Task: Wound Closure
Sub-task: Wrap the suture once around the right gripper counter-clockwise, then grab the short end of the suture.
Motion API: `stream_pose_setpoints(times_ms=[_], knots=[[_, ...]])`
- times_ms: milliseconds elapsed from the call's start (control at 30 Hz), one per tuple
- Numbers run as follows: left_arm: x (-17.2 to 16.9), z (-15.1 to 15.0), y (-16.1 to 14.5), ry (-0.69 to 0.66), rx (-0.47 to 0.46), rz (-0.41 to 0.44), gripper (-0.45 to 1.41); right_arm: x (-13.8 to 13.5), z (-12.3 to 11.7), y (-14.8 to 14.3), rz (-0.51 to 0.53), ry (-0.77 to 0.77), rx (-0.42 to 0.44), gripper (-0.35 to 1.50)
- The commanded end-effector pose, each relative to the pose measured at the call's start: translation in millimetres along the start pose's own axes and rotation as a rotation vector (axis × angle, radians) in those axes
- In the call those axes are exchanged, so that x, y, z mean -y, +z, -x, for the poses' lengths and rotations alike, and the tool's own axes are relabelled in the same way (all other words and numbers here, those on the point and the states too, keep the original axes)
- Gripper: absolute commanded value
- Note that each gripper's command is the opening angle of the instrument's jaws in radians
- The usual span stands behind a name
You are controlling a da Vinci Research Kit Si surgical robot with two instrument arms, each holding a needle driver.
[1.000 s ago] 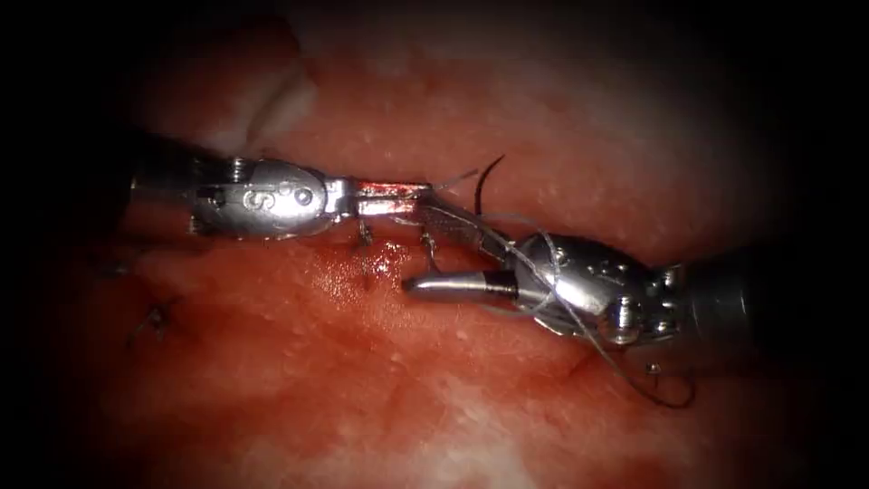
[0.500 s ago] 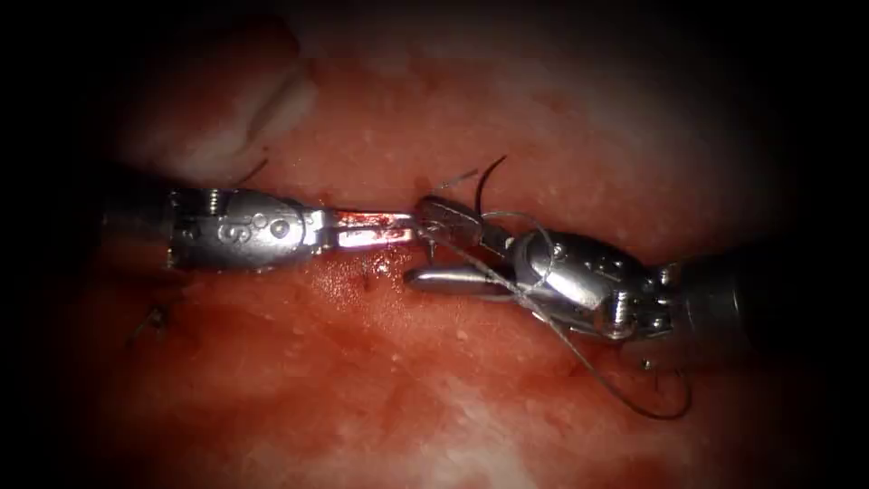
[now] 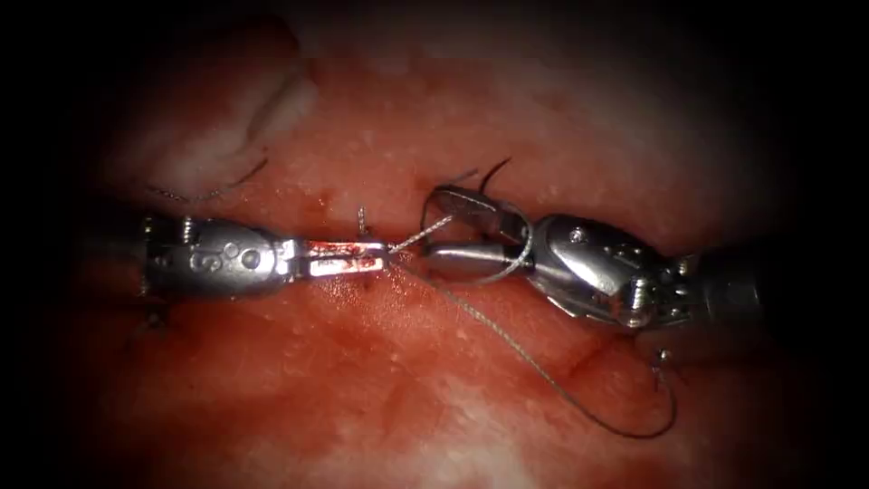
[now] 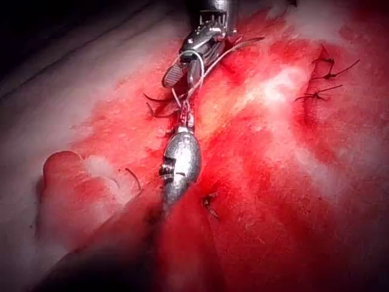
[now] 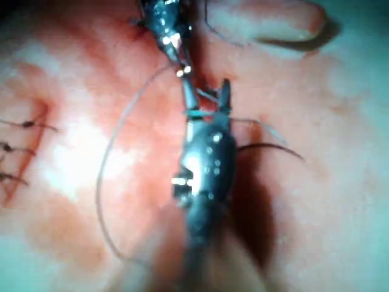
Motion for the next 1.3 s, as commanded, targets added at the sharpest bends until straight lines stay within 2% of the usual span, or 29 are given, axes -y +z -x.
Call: stream_pose_setpoints(times_ms=[33, 167, 367, 467, 567, 633, 700, 833, 900, 1067, 1167, 1300], knots=[[-0.3, 0.8, 0.7, 0.001, -0.002, -0.002, -0.45, 0.3, 0.8, 0.6, -0.004, 0.009, -0.004, 0.29], [-0.9, 0.9, 1.4, 0.003, 0.001, -0.004, -0.45, 0.3, 0.9, 0.8, 0.031, 0.023, -0.009, 0.27], [-2.4, 0.4, 2.7, 0.002, -0.003, 0.013, -0.45, 0.2, 1.2, 0.6, 0.134, 0.104, -0.025, 0.42], [-3.2, 0.1, 3.1, 0.001, -0.002, 0.023, -0.45, 0.1, 1.4, 0.0, 0.208, 0.148, 0.006, 0.42], [-4.1, -0.2, 3.4, 0.001, -0.002, 0.03, -0.45, -0.1, 2.1, -0.7, 0.271, 0.248, 0.032, 0.31], [-4.6, -0.4, 3.5, 0.001, -0.003, 0.034, -0.45, -0.6, 2.8, -0.9, 0.309, 0.312, 0.036, 0.31], [-5.0, -0.7, 3.7, -0.001, -0.003, 0.039, -0.45, -1.0, 3.5, -1.0, 0.328, 0.373, 0.039, 0.32], [-5.3, -1.3, 4.0, -0.005, -0.004, 0.046, -0.45, -1.4, 5.2, -1.2, 0.336, 0.505, 0.101, 0.51], [-5.3, -1.5, 4.1, -0.007, -0.005, 0.047, -0.45, -1.5, 5.7, -1.3, 0.348, 0.559, 0.113, 0.51], [-5.5, -1.6, 4.4, -0.007, -0.004, 0.051, -0.45, -2.1, 5.8, -0.6, 0.39, 0.708, 0.128, 0.52], [-5.6, -1.7, 4.4, -0.007, -0.001, 0.053, -0.45, -2.2, 5.9, -0.2, 0.412, 0.778, 0.133, 0.61], [-5.7, -1.7, 4.4, -0.007, -0.001, 0.054, -0.45, -2.4, 6.0, 0.5, 0.436, 0.829, 0.138, 0.64]])
